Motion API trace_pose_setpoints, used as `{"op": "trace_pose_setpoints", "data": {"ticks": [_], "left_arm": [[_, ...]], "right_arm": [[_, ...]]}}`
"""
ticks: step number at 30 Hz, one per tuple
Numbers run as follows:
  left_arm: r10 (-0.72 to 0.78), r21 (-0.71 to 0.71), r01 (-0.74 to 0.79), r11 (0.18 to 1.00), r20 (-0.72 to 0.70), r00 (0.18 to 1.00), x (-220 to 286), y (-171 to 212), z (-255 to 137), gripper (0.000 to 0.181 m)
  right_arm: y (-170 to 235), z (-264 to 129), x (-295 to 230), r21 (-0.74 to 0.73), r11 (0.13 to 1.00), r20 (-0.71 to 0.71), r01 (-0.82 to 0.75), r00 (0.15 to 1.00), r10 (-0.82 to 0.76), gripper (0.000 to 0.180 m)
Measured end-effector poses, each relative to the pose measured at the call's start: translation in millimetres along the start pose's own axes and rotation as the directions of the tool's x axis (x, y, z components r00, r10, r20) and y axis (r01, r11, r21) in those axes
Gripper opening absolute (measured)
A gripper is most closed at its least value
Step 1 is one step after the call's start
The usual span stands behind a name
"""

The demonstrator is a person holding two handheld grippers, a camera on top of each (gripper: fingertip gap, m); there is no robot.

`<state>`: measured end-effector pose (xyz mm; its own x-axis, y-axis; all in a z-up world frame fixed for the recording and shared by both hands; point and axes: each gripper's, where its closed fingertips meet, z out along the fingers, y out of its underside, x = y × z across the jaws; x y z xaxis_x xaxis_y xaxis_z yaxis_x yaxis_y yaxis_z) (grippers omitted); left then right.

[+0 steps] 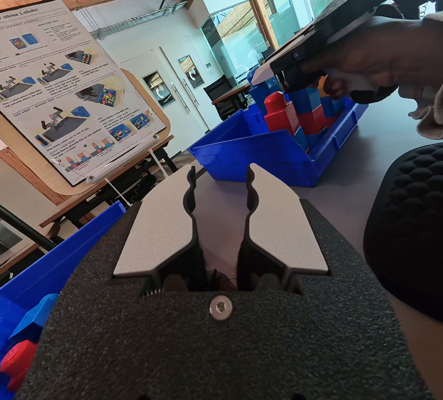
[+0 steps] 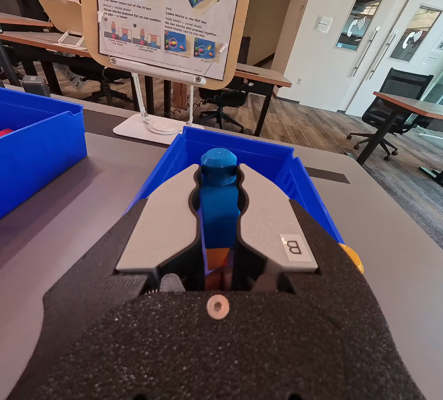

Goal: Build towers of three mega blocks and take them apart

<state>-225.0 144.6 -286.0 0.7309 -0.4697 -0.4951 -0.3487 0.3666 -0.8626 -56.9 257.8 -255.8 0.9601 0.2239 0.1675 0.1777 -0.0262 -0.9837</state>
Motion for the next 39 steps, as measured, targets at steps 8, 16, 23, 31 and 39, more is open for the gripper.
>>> {"op": "trace_pose_setpoints", "data": {"ticks": [8, 16, 23, 31, 39], "left_arm": [[0.019, -0.007, -0.019, 1.0, -0.004, 1.0, 1.7, 1.3, 0.3, 0.04], [0.026, -0.01, -0.026, 1.0, -0.008, 1.0, 3.1, 2.1, 0.4, 0.04], [0.016, -0.011, -0.016, 1.0, -0.009, 1.0, 3.2, 2.7, 0.6, 0.04], [0.015, -0.014, -0.015, 1.0, -0.015, 1.0, 4.5, 3.8, 0.8, 0.04], [0.026, -0.019, -0.027, 0.999, -0.023, 0.999, 7.0, 5.1, 1.1, 0.039]], "right_arm": [[-5.1, -2.4, 2.0, 0.032, 0.999, -0.02, 0.011, 1.0, -0.01, 0.017], [-4.6, -3.6, 2.9, 0.029, 0.999, -0.026, 0.02, 0.999, -0.019, 0.013], [-17.6, -11.5, 5.1, 0.095, 0.995, -0.038, 0.013, 0.999, -0.009, 0.015], [-70.2, -64.9, -53.2, 0.426, 0.898, 0.222, -0.111, 0.975, 0.015, 0.029], [35.1, -65.7, -107.9, 0.017, 0.927, 0.394, 0.375, 0.85, -0.351, 0.035]]}}
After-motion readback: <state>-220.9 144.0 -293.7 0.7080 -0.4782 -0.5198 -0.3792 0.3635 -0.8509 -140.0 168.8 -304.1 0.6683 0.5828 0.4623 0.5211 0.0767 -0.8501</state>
